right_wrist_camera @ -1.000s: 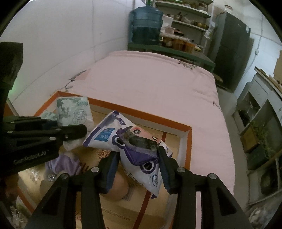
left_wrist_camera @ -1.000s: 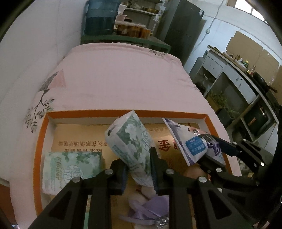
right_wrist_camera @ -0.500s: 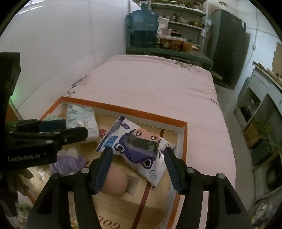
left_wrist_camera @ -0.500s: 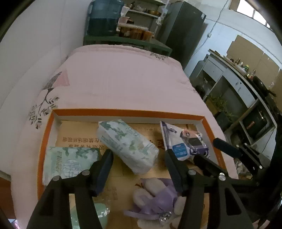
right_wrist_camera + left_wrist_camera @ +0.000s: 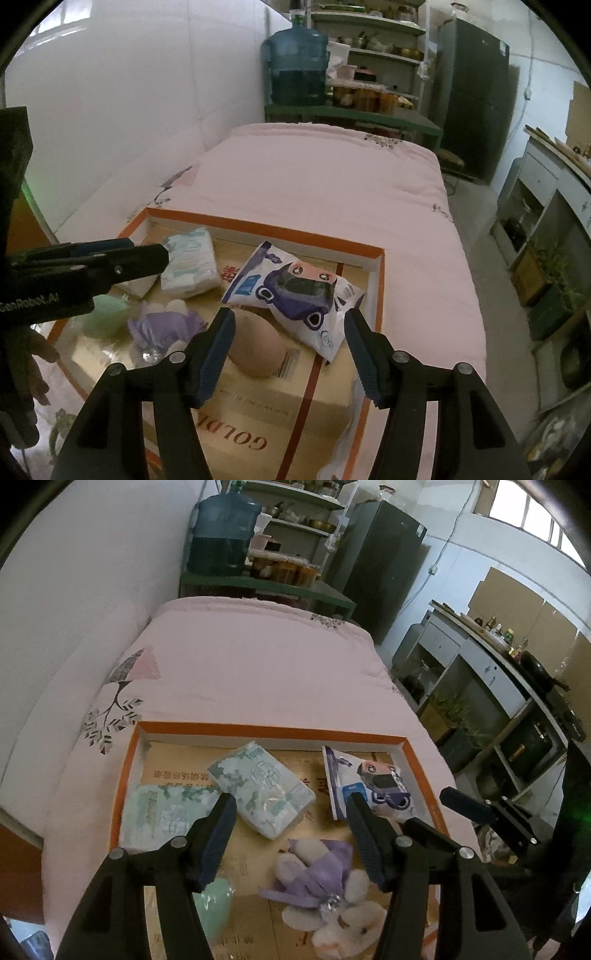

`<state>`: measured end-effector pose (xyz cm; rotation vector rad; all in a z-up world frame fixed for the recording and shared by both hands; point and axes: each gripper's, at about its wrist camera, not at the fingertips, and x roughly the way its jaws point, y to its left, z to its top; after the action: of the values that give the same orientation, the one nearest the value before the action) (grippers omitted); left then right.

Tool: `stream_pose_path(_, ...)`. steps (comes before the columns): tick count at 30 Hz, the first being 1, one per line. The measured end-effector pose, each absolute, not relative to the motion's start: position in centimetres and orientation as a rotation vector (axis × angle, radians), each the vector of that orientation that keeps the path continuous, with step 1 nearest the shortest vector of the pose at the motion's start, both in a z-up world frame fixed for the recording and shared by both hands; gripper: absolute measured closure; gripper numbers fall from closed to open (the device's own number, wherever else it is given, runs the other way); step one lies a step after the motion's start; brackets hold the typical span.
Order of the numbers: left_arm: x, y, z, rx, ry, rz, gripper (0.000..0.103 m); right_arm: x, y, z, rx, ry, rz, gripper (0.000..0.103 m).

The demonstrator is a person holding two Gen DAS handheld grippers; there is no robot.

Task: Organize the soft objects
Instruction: 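Move both open tools back to the pile of soft items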

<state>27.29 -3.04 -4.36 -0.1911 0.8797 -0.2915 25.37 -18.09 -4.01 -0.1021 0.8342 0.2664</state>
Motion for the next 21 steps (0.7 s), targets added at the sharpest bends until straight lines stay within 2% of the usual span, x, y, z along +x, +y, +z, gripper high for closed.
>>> stream_pose_path(21, 22.3, -2.0, -0.7, -0.156, 0.803, -0.273, 0.041, 20.5, -17.8, -0.6, -0.105, 0.801, 0.265, 0.040)
